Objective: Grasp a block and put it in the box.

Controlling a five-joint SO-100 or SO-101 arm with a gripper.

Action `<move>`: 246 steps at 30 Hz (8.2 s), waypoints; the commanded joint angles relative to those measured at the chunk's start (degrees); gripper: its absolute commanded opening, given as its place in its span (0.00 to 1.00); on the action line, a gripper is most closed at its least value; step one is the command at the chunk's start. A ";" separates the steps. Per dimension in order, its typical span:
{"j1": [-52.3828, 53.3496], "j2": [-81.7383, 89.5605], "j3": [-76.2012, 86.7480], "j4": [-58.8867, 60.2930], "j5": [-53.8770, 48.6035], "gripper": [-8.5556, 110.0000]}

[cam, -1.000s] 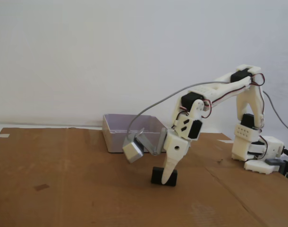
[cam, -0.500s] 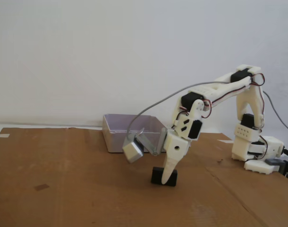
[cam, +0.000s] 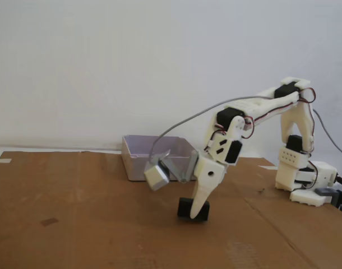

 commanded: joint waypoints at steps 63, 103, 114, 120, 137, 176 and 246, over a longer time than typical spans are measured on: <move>31.90 33.84 -5.89 -1.32 -18.81 0.07; 44.91 31.90 19.42 -21.62 -18.72 0.07; 44.82 25.22 18.54 -27.16 -18.81 0.07; 44.91 22.15 18.54 -27.16 -18.81 0.07; 46.23 16.17 18.54 -27.16 -18.72 0.07; 46.67 12.74 16.61 -27.16 -18.02 0.38; 42.54 29.18 9.14 -35.60 -18.19 0.42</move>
